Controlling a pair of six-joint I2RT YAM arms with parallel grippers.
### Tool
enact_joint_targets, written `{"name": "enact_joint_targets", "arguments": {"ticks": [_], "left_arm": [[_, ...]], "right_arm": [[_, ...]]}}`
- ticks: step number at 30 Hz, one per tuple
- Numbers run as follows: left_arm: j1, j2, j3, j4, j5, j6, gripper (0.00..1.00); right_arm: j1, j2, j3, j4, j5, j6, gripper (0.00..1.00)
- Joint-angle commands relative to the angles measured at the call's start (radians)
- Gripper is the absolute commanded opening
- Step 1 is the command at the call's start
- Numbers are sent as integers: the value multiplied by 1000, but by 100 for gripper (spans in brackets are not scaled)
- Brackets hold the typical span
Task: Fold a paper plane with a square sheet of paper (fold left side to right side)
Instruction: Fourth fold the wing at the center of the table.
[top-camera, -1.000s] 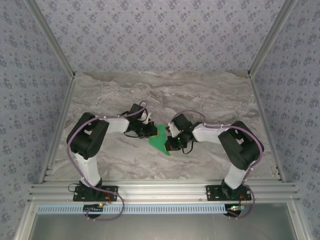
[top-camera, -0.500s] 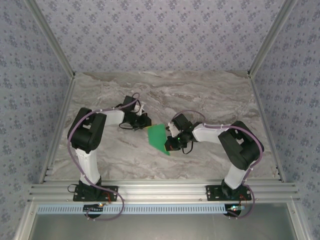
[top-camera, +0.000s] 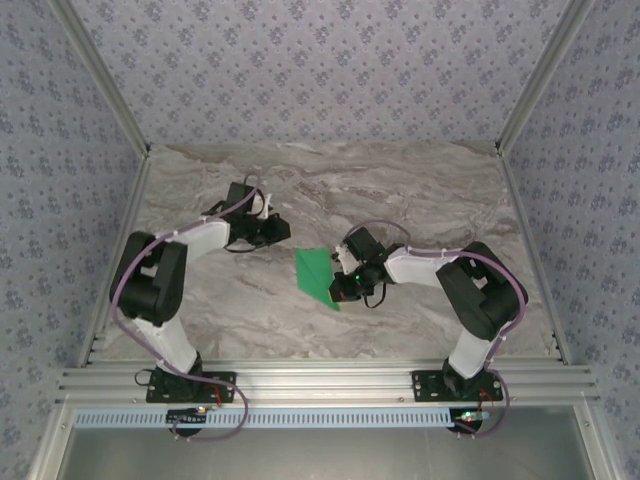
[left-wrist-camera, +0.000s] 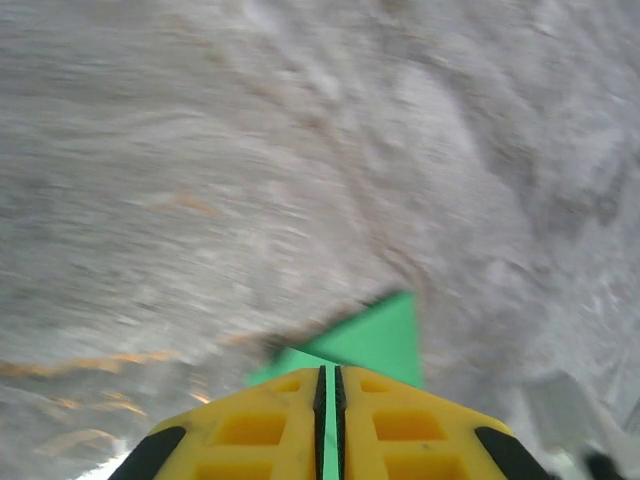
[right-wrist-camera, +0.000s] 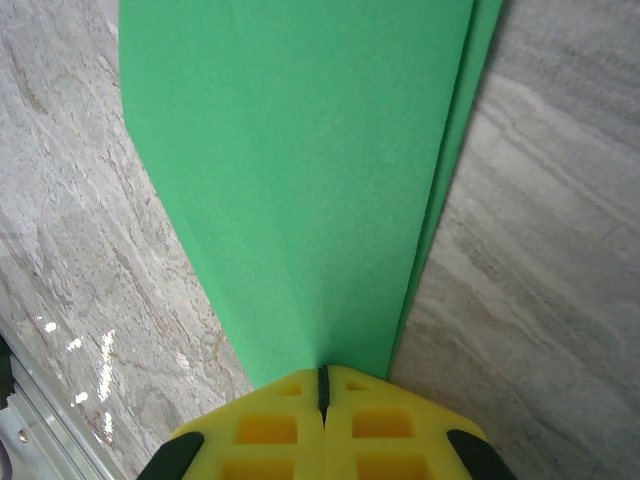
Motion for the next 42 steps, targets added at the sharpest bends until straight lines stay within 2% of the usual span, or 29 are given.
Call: {"name": "enact_joint_targets", "arguments": {"ticks": [1, 6, 10, 16, 22, 26, 34, 42], "left_arm": [[-98, -49, -50, 23, 12, 3, 13], [-186, 32, -61, 87, 9, -32, 13], [-220, 120, -29, 107, 8, -36, 12], [-221, 201, -14, 79, -73, -23, 11], [-222, 216, -43, 94, -79, -31, 11], [-223, 208, -58, 106, -80, -37, 11], [-228, 210, -60, 116, -78, -45, 10], [-233, 209, -61, 117, -80, -45, 10]], "right_arm": [[11, 76, -64, -182, 175, -10, 0], [11, 69, -62, -171, 169, -2, 0], [12, 60, -60, -177, 170, 0, 0], [13, 1, -70, -201, 172, -5, 0], [-1, -139, -55, -266, 158, -15, 0], [-5, -206, -20, -203, 101, 42, 0], [-1, -114, 27, 78, 49, 253, 0], [10, 27, 111, 120, 64, 287, 0]]}}
